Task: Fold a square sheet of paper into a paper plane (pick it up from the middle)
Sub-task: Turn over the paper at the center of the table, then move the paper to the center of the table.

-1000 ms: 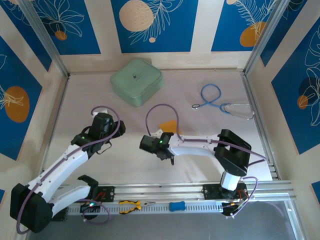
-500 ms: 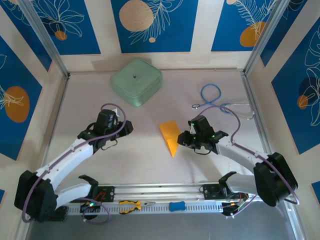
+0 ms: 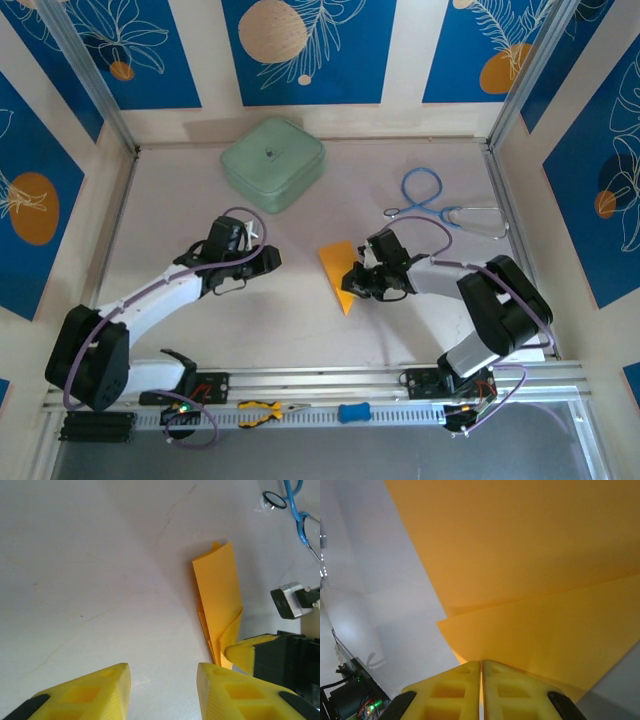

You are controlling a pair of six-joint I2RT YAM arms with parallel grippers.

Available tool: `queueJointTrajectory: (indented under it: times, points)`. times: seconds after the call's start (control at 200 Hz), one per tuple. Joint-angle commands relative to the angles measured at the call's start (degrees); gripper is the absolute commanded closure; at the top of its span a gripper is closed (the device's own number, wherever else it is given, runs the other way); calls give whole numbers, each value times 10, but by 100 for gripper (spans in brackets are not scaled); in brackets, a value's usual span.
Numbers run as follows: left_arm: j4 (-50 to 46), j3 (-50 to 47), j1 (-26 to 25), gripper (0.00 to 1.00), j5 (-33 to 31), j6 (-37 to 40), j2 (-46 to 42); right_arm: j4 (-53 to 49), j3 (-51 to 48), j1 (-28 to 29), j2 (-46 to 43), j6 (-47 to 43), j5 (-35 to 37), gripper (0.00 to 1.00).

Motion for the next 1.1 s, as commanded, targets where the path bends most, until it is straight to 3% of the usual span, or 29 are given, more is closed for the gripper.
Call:
queueJointTrajectory:
  times: [0.0,0.08,0.195,0.35,0.45,0.575,0.71,0.98,1.095]
  points:
    - [15,16,-4,61,25,-4,14,-9,4,19,19,48,8,88]
    - [25,15,-5,64,35,-5,23,2,-5,41,33,106,24,88]
    - [47,8,-6,71,53,-15,40,-63,26,60,57,210,51,89]
    - [69,9,-11,73,73,-23,62,71,-33,98,41,389,84,88]
    - [77,13,-15,73,82,-26,73,92,-30,133,30,435,126,86]
    - [88,18,-22,73,95,-25,85,61,-6,151,-5,395,171,81]
    - [97,36,-38,74,115,-21,112,-11,-2,125,-55,327,190,77]
    - [98,97,-92,83,121,-19,192,-15,-66,45,-163,196,161,74]
    - [99,122,-110,84,127,-22,225,-5,-84,7,-182,151,118,73]
